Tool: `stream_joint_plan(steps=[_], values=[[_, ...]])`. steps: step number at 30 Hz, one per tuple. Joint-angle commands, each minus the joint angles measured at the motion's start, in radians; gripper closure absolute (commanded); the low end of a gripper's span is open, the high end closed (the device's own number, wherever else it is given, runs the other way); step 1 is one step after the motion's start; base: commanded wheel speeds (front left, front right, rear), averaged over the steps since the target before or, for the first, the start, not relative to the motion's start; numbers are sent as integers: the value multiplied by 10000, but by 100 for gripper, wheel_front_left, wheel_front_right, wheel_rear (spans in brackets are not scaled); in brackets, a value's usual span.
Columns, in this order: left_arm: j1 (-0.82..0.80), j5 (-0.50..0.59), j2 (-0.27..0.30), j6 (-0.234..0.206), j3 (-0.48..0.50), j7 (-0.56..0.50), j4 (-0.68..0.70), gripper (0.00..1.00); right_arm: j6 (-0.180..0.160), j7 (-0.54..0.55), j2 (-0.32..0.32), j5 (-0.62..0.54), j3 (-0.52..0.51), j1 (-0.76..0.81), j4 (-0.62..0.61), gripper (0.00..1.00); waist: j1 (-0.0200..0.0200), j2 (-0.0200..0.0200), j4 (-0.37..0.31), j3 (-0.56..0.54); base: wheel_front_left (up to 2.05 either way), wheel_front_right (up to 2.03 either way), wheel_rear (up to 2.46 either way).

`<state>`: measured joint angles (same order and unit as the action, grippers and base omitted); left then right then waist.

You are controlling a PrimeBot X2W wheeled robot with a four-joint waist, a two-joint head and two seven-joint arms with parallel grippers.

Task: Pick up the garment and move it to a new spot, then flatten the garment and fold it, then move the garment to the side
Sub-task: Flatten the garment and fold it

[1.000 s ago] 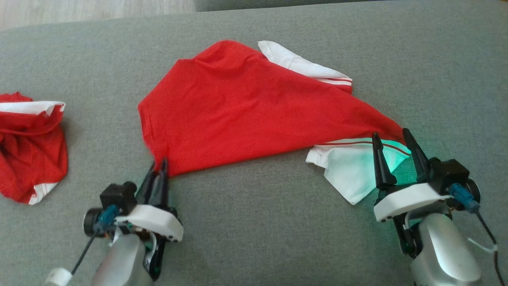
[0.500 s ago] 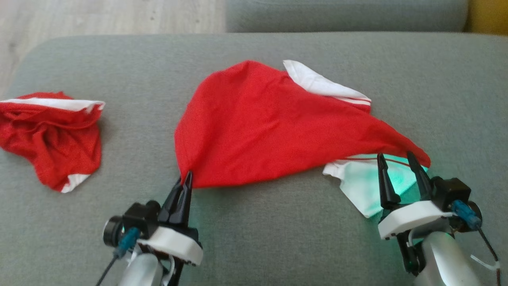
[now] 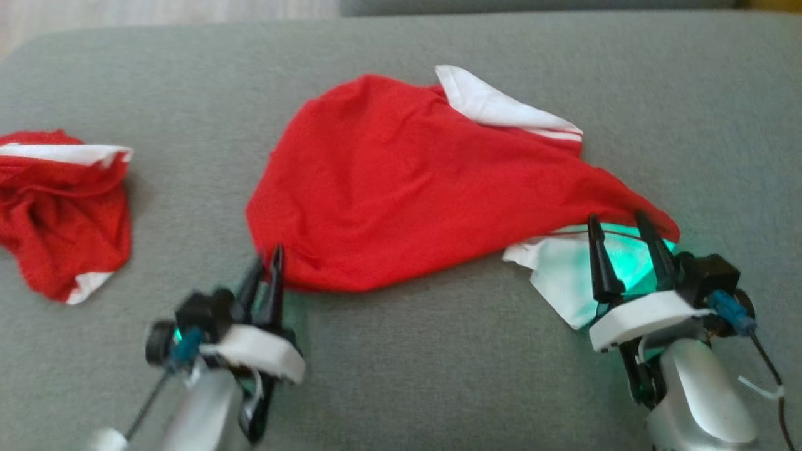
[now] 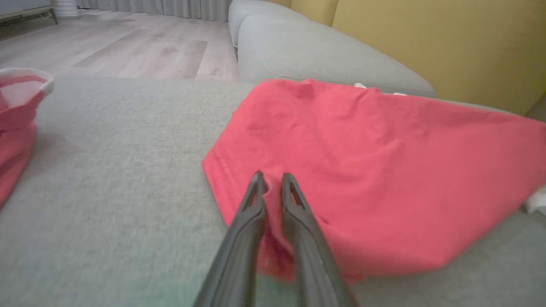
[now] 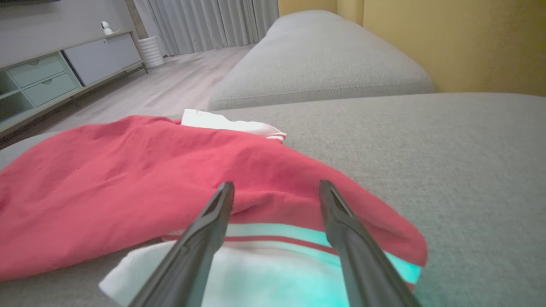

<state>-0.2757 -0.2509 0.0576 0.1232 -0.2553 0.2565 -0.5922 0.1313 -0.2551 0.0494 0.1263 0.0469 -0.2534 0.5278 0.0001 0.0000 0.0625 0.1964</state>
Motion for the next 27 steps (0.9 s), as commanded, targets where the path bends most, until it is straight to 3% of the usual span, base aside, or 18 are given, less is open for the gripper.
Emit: stream_joint_plan(steps=[1, 5, 7, 8, 13, 15, 16, 17, 18, 19, 27], values=[[-722, 122, 149, -98, 557, 53, 5, 69, -6, -67, 21, -16, 206, -323, -316, 0, -1, 0, -365, 401, 0, 0, 0], [-1129, 162, 182, -168, 837, 53, -709, 68, -6, -67, 49, 2, 144, -361, -282, 0, -1, 0, -521, 599, 0, 0, 0], [-1384, 212, 217, -214, 970, 53, -1148, 79, -6, -67, 65, 17, 158, -398, -272, 0, -1, 0, -597, 689, 0, 0, 0], [-1614, 251, 271, -299, 1157, 53, -1393, 80, -6, -67, 64, 33, 170, -438, -281, 0, -1, 0, -651, 770, 0, 0, 0], [-1925, 366, 300, -636, 1539, 53, -1998, 76, -6, -67, 48, 83, 199, -579, -314, 0, -1, 0, -664, 759, 0, 0, 0], [-1957, 443, 286, -820, 1690, 53, -1952, 64, -6, -67, 41, 82, 171, -589, -351, 0, -1, 0, -622, 652, 0, 0, 0], [-1923, 487, 271, -917, 1769, 53, -1854, 51, -6, -67, 38, 78, 131, -575, -371, 0, -1, 0, -595, 585, 0, 0, 0], [-1853, 575, 264, -1029, 1829, 53, -1716, 20, -6, -67, 34, 32, 73, -558, -443, 0, -1, 0, -571, 503, 0, 0, 0], [-1742, 636, 251, -1102, 1895, 53, -1567, 4, -6, -67, 30, -16, -6, -510, -499, 0, -1, 0, -541, 393, 0, 0, 0], [-1596, 659, 230, -1145, 1978, 53, -1429, 0, -6, -67, 25, -61, -86, -457, -553, 0, -1, 0, -524, 291, 0, 0, 0], [48, 1153, 136, -1282, 2434, 53, -10, 0, -6, -67, 12, -110, -375, 148, -953, 0, -1, 0, -420, -790, 0, 0, 0]])
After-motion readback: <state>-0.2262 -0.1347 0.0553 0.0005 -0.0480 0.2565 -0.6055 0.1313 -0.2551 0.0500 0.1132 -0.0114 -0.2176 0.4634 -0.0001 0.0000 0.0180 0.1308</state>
